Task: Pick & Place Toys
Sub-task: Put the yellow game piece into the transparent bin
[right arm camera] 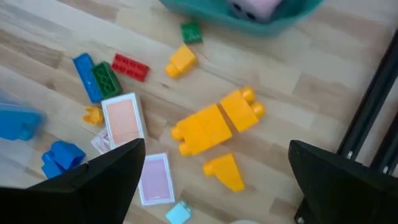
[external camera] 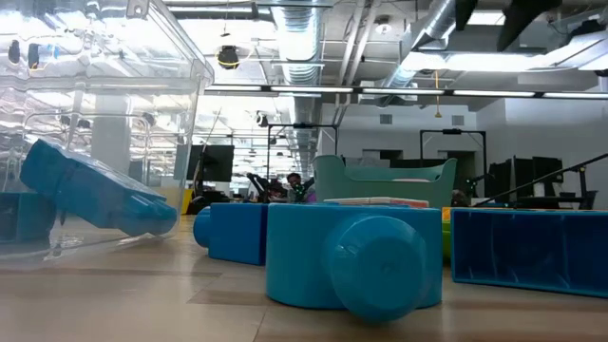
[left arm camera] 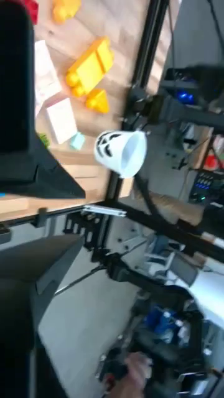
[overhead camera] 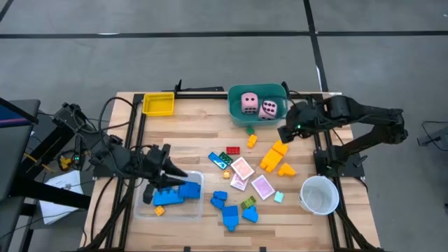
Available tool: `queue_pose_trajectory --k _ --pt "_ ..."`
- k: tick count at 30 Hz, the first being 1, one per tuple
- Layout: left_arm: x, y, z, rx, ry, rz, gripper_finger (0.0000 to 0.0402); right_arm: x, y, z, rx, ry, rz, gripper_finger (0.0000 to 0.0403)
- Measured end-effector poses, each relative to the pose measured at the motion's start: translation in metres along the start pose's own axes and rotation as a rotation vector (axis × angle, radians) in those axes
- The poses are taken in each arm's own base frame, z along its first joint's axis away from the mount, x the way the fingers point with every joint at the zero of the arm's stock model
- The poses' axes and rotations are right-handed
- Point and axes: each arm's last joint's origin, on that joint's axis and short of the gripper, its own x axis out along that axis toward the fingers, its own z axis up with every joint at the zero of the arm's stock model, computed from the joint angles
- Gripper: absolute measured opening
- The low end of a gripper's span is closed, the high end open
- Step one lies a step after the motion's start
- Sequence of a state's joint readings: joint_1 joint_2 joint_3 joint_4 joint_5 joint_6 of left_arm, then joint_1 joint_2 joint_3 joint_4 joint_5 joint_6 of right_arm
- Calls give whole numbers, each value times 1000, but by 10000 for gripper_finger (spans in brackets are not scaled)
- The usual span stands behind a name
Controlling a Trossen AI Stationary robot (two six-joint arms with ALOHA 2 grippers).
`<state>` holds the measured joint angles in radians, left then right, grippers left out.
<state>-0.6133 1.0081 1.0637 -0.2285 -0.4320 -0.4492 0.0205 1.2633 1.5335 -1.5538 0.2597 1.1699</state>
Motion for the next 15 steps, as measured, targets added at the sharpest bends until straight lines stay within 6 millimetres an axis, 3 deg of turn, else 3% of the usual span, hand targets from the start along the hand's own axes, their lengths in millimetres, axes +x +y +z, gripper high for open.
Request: queue_pose_trajectory --k 7,15 --pt "-3 9 12 -32 -70 26 216 23 8 -29 -11 104 -27 386" --pt "0 18 20 -54 -124 62 327 81 12 -60 -144 223 -28 386"
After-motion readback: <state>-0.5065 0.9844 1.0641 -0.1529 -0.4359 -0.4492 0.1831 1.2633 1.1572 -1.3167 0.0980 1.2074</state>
